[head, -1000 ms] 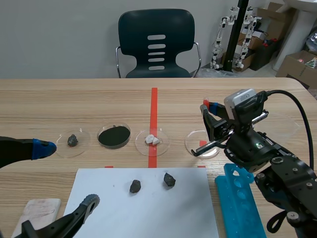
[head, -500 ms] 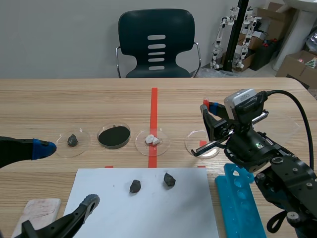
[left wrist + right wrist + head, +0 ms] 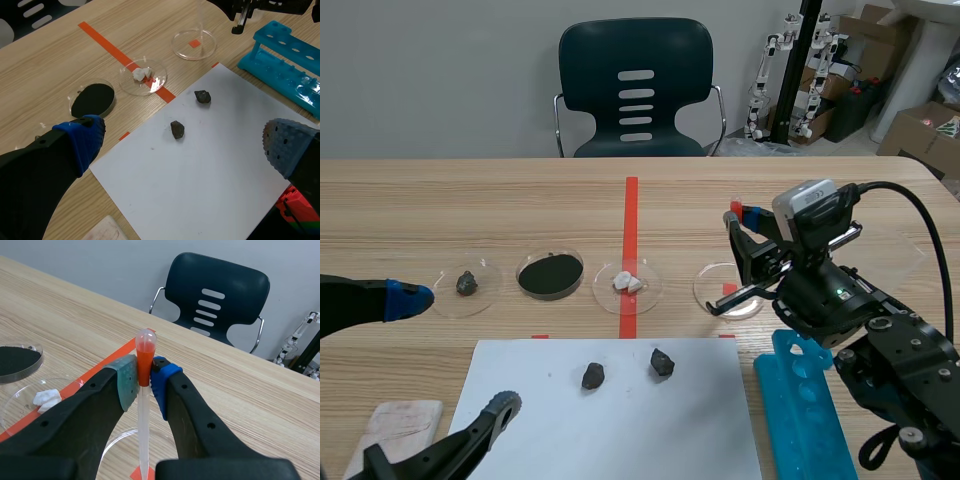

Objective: Draw acid from the petri dish

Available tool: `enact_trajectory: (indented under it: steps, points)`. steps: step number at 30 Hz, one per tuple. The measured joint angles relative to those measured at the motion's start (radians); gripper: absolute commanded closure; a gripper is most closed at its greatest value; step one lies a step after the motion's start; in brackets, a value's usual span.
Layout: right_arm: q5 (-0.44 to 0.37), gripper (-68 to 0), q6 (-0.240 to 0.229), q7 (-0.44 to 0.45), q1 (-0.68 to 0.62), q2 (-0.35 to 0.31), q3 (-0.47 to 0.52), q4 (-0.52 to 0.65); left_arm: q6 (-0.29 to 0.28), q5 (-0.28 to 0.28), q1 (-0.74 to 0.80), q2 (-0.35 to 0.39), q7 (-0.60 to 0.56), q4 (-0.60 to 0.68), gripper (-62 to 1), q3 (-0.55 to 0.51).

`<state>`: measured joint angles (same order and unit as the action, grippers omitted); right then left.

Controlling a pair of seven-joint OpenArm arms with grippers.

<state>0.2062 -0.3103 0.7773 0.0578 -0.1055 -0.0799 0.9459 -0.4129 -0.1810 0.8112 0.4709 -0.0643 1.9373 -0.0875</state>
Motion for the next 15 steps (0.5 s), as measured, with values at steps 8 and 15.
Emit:
enact_trajectory:
  steps: [8, 15]
  points:
    - [0.000, -8.2, 0.000, 0.000, 0.000, 0.000, 0.000, 0.000, 0.000, 0.000, 0.000, 0.000, 0.000, 0.000, -62.3, 0.000]
    - [0.000, -8.6, 0.000, 0.000, 0.000, 0.000, 0.000, 0.000, 0.000, 0.000, 0.000, 0.000, 0.000, 0.000, -62.3, 0.000]
